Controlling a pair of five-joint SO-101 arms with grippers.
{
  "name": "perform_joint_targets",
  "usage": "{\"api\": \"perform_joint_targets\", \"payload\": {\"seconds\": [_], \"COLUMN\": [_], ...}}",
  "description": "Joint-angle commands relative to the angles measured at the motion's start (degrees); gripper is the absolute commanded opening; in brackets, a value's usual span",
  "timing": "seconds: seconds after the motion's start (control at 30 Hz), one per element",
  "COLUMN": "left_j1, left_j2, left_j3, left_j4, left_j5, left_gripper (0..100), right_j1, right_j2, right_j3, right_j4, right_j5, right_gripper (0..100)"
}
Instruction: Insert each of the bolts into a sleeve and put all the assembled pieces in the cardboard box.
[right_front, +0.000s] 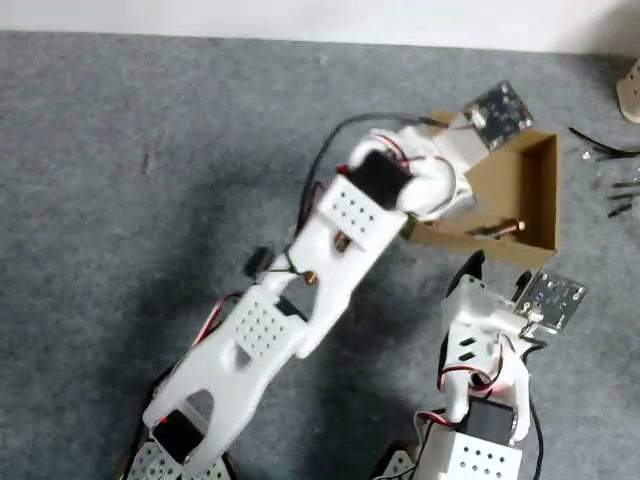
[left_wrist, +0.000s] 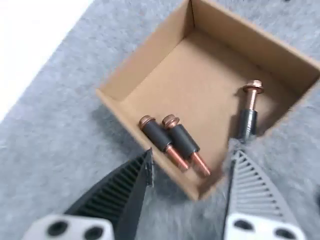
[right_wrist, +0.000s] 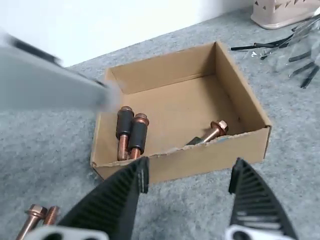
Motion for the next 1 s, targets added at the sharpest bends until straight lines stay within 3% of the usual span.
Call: {"api": "perform_joint_targets", "payload": {"seconds": [0.0, 0.33, 0.63, 0.77, 0.97], "left_j1": [-0.48, -5.41, -18.68, -22.55, -23.52], "left_j2": [-11.30, -29.85, -43.74, -50.15, -65.80], "left_j3": [-2.07, -1.71, -0.84, 7.08, 32.22], "left_j4": [7.30, 10.99, 11.25, 11.25, 11.16], "left_j5": [-0.18, -0.18, -0.09, -0.09, -0.09], "left_gripper": [19, 17, 17, 17, 17], "right_j1": [0.66, 0.48, 0.40, 0.40, 0.40], "right_j2": [-0.48, -0.48, -0.48, -0.48, -0.48], "right_j3": [3.12, 3.12, 3.12, 3.21, 3.21], "right_j4": [-1.80, -1.80, -1.80, -1.80, -1.80], "right_j5": [0.62, 0.70, 0.70, 0.70, 0.70], "right_gripper": [24.1, 24.1, 24.1, 24.1, 24.1]}}
